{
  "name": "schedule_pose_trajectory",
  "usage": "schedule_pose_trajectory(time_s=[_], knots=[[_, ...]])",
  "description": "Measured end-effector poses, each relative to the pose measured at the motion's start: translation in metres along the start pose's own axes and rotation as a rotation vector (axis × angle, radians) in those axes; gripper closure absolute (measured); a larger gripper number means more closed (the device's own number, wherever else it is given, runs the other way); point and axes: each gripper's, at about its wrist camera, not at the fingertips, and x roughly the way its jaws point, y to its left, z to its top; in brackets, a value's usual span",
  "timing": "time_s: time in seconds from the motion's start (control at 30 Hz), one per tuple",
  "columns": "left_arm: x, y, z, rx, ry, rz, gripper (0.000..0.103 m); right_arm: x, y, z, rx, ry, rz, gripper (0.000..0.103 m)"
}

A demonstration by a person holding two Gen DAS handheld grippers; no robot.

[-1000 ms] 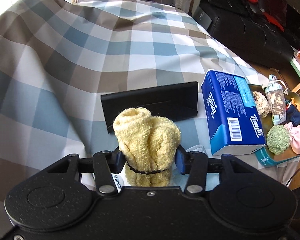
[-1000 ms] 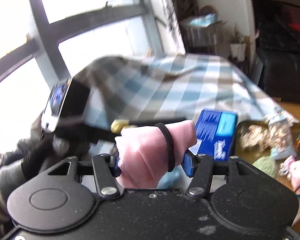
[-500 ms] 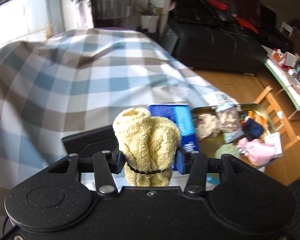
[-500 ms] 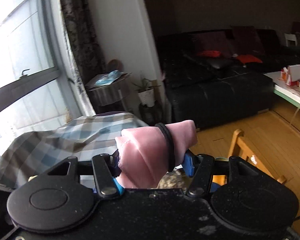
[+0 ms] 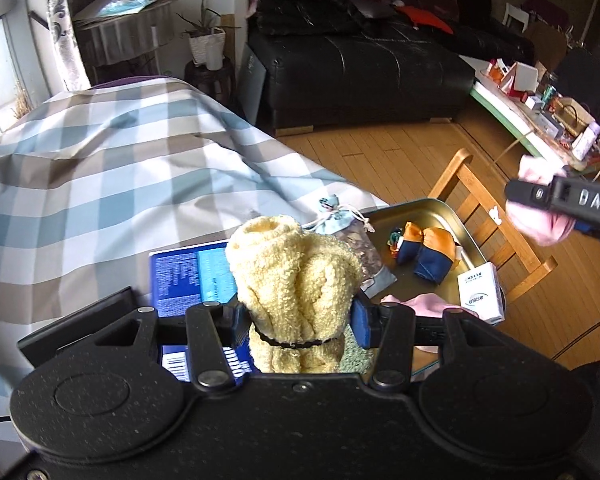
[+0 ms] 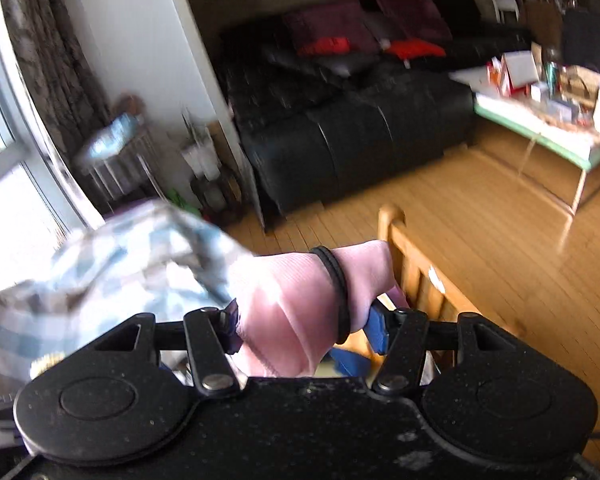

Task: Organize soft objects
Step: 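Carry the pink roll and yellow towel roll over the gold tray and open both grippers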

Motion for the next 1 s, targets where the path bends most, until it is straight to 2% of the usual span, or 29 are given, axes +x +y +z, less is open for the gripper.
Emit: schedule_pose_trajectory(time_s=[0.1, 0.17, 0.33, 0.43, 0.5, 0.57, 0.63, 0.77, 1.0], knots=[[0.018, -0.009, 0.003, -0.006, 0.028, -0.005, 0.055, 0.010, -0.001, -0.001, -0.027, 0.025, -0.058, 0.047], [0.031, -0.014, 0.004, -0.012, 0.050, -0.008, 0.055, 0.011, -0.007, -0.002, -0.012, 0.029, -0.067, 0.047], [0.054, -0.022, 0.002, -0.015, 0.093, -0.001, 0.054, 0.022, -0.031, 0.000, 0.095, 0.122, -0.001, 0.047], [0.062, -0.025, 0.000, 0.000, 0.101, 0.001, 0.048, 0.027, -0.033, -0.001, 0.115, 0.155, 0.021, 0.046], [0.063, -0.027, 0.000, 0.012, 0.094, 0.006, 0.046, 0.029, -0.032, -0.001, 0.113, 0.159, 0.018, 0.045], [0.061, -0.027, 0.001, 0.021, 0.075, 0.004, 0.036, 0.029, -0.029, -0.001, 0.111, 0.160, 0.021, 0.045], [0.058, -0.027, 0.002, 0.027, 0.059, 0.004, 0.033, 0.030, -0.028, -0.001, 0.108, 0.160, 0.021, 0.044], [0.054, -0.025, 0.001, 0.033, 0.042, 0.020, 0.033, 0.026, -0.028, -0.002, 0.104, 0.160, 0.015, 0.043], [0.051, -0.012, -0.008, 0.013, 0.051, 0.036, 0.033, 0.022, -0.027, -0.002, 0.100, 0.145, 0.012, 0.033]])
